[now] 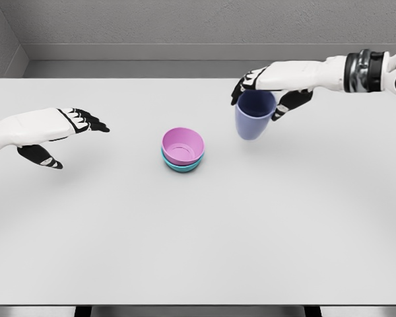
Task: Stacking bowl and cup with both arms
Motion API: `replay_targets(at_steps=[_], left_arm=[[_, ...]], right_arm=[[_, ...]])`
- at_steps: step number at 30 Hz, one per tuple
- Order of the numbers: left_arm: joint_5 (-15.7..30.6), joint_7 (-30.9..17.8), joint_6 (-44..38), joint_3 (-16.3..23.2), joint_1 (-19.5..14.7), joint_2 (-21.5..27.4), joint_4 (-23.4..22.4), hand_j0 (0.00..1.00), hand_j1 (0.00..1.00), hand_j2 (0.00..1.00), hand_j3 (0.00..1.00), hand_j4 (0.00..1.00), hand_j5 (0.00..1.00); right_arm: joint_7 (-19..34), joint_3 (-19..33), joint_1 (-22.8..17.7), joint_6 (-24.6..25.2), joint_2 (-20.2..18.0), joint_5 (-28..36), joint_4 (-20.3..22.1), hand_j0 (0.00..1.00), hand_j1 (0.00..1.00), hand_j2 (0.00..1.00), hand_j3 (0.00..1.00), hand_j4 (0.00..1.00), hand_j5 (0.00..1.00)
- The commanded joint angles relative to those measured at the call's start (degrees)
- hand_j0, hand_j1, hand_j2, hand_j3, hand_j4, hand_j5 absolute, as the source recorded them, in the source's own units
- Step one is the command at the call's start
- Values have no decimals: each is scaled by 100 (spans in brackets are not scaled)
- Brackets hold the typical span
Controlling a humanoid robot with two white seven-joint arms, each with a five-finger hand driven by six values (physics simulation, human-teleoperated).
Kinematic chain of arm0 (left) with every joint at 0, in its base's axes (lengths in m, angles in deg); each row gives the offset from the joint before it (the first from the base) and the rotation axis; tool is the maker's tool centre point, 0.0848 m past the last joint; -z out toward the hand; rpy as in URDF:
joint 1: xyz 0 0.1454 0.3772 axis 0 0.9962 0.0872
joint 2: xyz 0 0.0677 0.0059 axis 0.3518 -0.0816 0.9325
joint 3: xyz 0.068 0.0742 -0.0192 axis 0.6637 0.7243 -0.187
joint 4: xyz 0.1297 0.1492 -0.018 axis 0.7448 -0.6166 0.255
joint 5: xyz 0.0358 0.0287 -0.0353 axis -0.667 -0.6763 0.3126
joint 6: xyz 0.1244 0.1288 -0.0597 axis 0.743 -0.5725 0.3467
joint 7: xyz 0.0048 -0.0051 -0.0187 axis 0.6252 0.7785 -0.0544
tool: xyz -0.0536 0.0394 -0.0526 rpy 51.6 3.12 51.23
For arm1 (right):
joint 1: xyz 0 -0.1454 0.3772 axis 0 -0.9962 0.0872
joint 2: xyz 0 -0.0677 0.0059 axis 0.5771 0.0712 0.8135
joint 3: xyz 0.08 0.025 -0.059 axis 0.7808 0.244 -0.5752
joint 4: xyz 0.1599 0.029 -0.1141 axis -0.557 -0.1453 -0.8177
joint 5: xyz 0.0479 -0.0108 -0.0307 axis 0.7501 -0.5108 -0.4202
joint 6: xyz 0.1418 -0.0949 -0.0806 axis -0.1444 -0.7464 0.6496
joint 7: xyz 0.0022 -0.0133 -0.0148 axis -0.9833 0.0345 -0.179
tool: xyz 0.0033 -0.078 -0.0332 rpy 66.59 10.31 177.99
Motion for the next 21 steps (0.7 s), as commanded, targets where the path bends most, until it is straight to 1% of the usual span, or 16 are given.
replay_targets(at_steps=[1,12,17,21], left_arm=[[28,3,-15,-2,0,12,0,100,100,100,100,100,100],[1,3,-15,7,-18,4,-61,100,100,100,100,100,100],[1,3,-15,7,-18,4,-97,100,100,100,100,100,100],[1,3,-15,7,-26,4,-97,100,100,100,100,100,100]], right_arm=[[-2,5,9,23,80,43,-10,61,61,61,61,61,61],[-2,5,35,23,98,43,16,61,61,61,61,61,61],[-2,-39,53,23,177,43,25,62,62,62,62,62,62],[-2,-57,97,23,229,43,34,65,65,65,65,65,65]])
